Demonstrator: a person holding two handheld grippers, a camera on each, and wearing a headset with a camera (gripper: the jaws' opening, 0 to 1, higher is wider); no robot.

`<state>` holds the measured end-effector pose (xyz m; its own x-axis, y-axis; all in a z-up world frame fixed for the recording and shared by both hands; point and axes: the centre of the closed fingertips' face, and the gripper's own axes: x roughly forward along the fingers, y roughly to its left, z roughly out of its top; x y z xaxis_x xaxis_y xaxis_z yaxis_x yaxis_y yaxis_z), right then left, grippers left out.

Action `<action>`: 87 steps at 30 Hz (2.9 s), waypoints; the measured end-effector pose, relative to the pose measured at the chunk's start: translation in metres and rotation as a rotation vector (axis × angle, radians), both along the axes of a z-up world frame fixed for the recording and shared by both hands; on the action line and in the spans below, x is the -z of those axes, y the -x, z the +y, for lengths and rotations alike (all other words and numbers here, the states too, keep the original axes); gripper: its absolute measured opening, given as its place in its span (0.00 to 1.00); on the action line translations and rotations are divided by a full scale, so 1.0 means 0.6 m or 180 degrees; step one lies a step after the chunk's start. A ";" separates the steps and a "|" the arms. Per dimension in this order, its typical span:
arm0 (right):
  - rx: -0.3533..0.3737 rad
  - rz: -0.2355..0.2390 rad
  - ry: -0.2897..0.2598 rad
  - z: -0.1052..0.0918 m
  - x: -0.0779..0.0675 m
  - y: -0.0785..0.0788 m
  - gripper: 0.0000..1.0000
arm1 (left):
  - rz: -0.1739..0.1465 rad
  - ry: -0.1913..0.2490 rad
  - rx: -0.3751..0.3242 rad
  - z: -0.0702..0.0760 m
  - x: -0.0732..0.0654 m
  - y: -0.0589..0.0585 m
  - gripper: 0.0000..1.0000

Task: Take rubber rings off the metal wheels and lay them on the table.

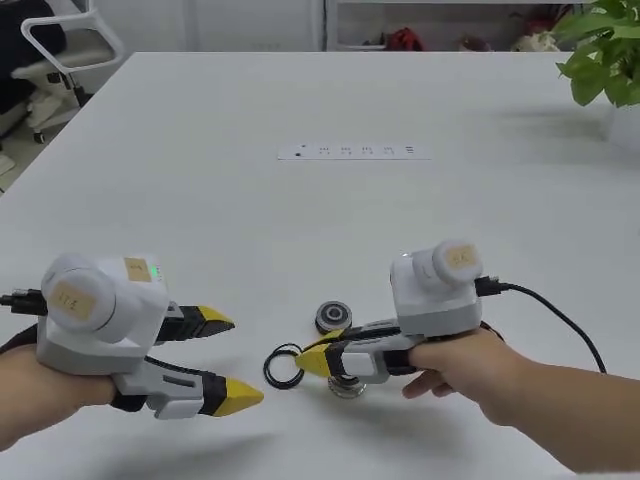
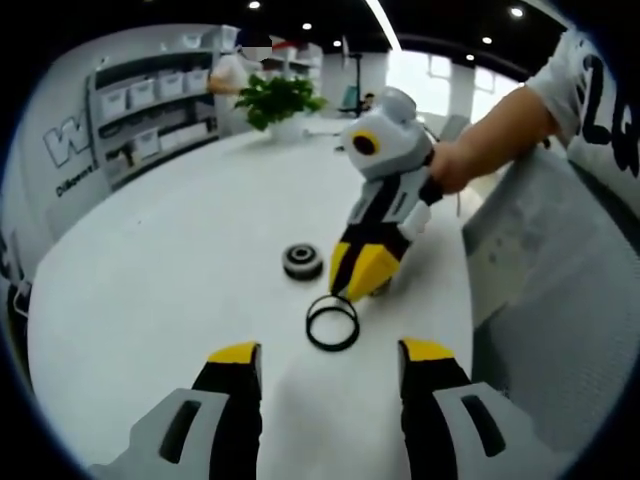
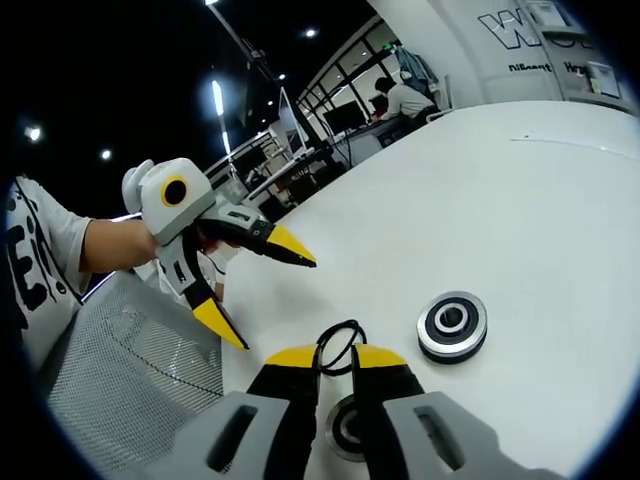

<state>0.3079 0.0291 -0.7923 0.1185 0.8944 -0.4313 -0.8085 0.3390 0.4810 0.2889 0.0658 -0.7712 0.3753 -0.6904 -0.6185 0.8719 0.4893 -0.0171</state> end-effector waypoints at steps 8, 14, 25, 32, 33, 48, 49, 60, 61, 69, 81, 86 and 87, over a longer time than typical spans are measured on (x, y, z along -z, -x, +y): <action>-0.0100 -0.0168 0.0087 -0.003 0.001 0.003 0.15 | 0.0020 -0.0024 0.0047 -0.002 0.005 0.000 0.56; -0.0019 -0.0241 -0.0017 -0.009 -0.020 -0.014 0.17 | 0.0018 -0.0008 0.0036 -0.002 0.003 -0.005 0.55; 0.0346 -0.0360 -0.0096 -0.049 -0.042 -0.067 0.18 | -0.0008 0.0040 -0.0008 -0.007 -0.003 -0.025 0.55; 0.0535 -0.0482 -0.0027 -0.082 -0.040 -0.095 0.18 | -0.0014 0.0063 -0.0024 -0.018 -0.004 -0.044 0.54; 0.0565 -0.0495 -0.0018 -0.087 -0.039 -0.099 0.18 | -0.0016 0.0074 -0.0035 -0.020 -0.005 -0.048 0.54; 0.0365 -0.0791 0.0328 -0.108 -0.002 -0.099 0.17 | 0.0048 0.0070 -0.0088 -0.037 0.006 -0.087 0.51; 0.0342 -0.0798 0.0339 -0.106 -0.001 -0.097 0.18 | 0.0047 0.0067 -0.0087 -0.039 0.006 -0.088 0.51; 0.0192 -0.0815 0.0412 -0.092 0.015 -0.086 0.19 | 0.0053 0.0029 -0.0029 -0.060 0.017 -0.098 0.48; 0.0194 -0.0809 0.0408 -0.091 0.015 -0.086 0.19 | 0.0054 0.0033 -0.0024 -0.063 0.017 -0.098 0.47; 0.0157 -0.0828 0.0423 -0.084 0.021 -0.084 0.20 | 0.0016 0.0051 0.0021 -0.087 0.017 -0.110 0.42; 0.0158 -0.0824 0.0437 -0.084 0.026 -0.084 0.19 | 0.0033 0.0062 0.0093 -0.113 0.026 -0.121 0.35; 0.0170 -0.0818 0.0429 -0.084 0.027 -0.085 0.19 | 0.0049 0.0081 0.0105 -0.121 0.028 -0.123 0.30; 0.0172 -0.0812 0.0425 -0.084 0.027 -0.085 0.20 | 0.0056 0.0082 0.0111 -0.123 0.029 -0.123 0.29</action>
